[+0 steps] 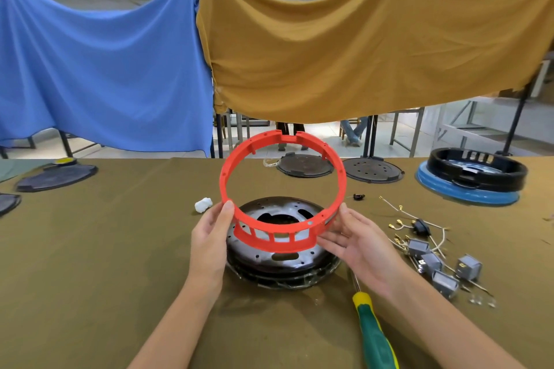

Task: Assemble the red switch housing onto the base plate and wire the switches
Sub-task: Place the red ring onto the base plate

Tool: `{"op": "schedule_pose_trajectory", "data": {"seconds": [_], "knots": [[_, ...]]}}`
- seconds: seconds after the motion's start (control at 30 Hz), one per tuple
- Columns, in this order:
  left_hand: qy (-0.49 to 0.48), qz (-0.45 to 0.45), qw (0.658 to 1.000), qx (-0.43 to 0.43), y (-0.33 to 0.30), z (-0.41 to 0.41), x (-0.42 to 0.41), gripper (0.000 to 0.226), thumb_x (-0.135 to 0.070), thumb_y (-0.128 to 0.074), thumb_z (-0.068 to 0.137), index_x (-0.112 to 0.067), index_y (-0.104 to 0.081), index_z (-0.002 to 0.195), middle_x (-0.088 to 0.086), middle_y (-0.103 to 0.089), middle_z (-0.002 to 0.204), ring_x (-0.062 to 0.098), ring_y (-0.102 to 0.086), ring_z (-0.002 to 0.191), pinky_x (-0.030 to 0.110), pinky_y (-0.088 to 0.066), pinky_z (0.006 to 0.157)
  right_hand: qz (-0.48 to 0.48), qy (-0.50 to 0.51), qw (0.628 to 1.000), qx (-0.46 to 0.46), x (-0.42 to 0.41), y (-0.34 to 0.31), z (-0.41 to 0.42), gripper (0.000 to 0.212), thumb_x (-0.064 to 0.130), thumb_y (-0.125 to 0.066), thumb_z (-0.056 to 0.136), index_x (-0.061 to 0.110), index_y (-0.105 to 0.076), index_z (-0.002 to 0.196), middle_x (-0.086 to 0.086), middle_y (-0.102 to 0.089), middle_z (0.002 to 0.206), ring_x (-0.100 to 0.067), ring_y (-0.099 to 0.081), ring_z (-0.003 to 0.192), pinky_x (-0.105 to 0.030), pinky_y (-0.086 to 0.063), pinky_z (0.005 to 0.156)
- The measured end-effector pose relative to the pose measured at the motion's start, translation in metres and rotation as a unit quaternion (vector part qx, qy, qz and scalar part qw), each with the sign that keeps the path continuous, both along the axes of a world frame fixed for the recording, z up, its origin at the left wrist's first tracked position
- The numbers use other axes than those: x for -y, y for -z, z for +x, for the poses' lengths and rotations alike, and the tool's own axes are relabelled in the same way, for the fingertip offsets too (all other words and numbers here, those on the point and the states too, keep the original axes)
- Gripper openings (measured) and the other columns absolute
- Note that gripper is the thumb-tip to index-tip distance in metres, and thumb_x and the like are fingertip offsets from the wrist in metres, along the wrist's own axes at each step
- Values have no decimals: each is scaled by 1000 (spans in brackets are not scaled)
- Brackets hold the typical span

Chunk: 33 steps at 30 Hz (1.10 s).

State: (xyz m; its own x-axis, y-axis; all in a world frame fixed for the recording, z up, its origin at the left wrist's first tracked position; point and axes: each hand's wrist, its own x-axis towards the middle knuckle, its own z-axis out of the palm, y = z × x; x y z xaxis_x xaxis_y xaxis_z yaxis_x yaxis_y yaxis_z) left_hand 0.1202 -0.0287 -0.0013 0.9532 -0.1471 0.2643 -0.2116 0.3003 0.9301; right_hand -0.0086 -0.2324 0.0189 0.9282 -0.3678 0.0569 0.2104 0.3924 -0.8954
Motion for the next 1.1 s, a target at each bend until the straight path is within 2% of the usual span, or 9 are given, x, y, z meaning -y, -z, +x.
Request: {"op": "schedule_pose_trajectory", "data": {"seconds": [0.13, 0.23, 0.33, 0.47, 0.6, 0.77, 0.9, 0.97, 1.1], "knots": [[-11, 9, 1000, -3, 1, 0, 0, 33, -38, -63, 93, -8, -71, 105, -8, -73, 87, 4, -69, 84, 14, -51, 74, -28, 6, 999, -16, 2, 1, 0, 42, 43, -63, 89, 4, -65, 103, -22, -72, 106, -35, -70, 101, -41, -59, 85], [-20, 17, 1000, -4, 1, -1, 0, 29, -37, -65, 93, -12, -70, 107, -9, -74, 88, 4, -69, 86, 24, -50, 84, -35, 2, 999, -20, 1, 1, 1, 53, 39, -76, 74, 2, -62, 109, -14, -72, 94, -28, -71, 88, -36, -59, 79], [-21, 22, 999, -16, 4, 0, 0, 25, -36, -64, 94, -15, -69, 106, -9, -75, 87, 5, -70, 84, 28, -51, 83, -57, 12, 998, -35, 0, 3, 3, 64, 32, -79, 71, 3, -55, 123, -17, -73, 96, -28, -70, 85, -36, -60, 76], [-45, 52, 997, -35, 6, 0, 0, 23, -39, -61, 95, -18, -66, 103, -5, -73, 88, 10, -70, 84, 24, -49, 74, -93, 35, 994, -42, 0, 6, 5, 74, 33, -80, 70, 29, -40, 132, -20, -73, 101, -29, -72, 85, -42, -61, 77], [-47, 73, 995, -46, 7, 1, 0, 21, -37, -59, 95, -18, -62, 104, -3, -67, 85, -2, -65, 68, 22, -45, 68, -128, 56, 990, -31, 0, 8, 6, 70, 27, -77, 81, 44, -36, 135, -15, -72, 97, -32, -71, 81, -43, -61, 76], [-14, 80, 996, -40, 8, 1, -1, 25, -33, -57, 96, -27, -60, 120, -1, -69, 89, 5, -66, 77, 28, -49, 81, -188, 90, 977, -42, 3, 7, 6, 67, 29, -72, 88, 30, -41, 147, -15, -69, 108, -25, -72, 82, -40, -62, 76], [-8, 95, 995, -24, 9, 1, -2, 21, -34, -57, 96, -30, -63, 116, 5, -70, 89, 3, -66, 76, 27, -49, 79, -242, 118, 961, -56, 4, 10, 6, 66, 32, -67, 92, 28, -38, 151, -10, -66, 114, -16, -72, 82, -28, -58, 70], [-16, 97, 995, -25, 8, 0, -2, 17, -36, -59, 96, -30, -65, 111, 10, -71, 96, 9, -67, 83, 31, -51, 86, -257, 132, 955, -58, 5, 11, 6, 64, 34, -65, 93, 27, -38, 151, -11, -64, 117, -15, -71, 82, -26, -56, 69], [-23, 95, 995, -25, 7, -1, -2, 13, -38, -58, 96, -32, -66, 104, 2, -69, 89, 10, -65, 84, 30, -50, 85, -284, 141, 946, -64, 6, 12, 6, 62, 40, -63, 93, 28, -40, 150, -10, -61, 119, -10, -69, 82, -21, -53, 67]]}}
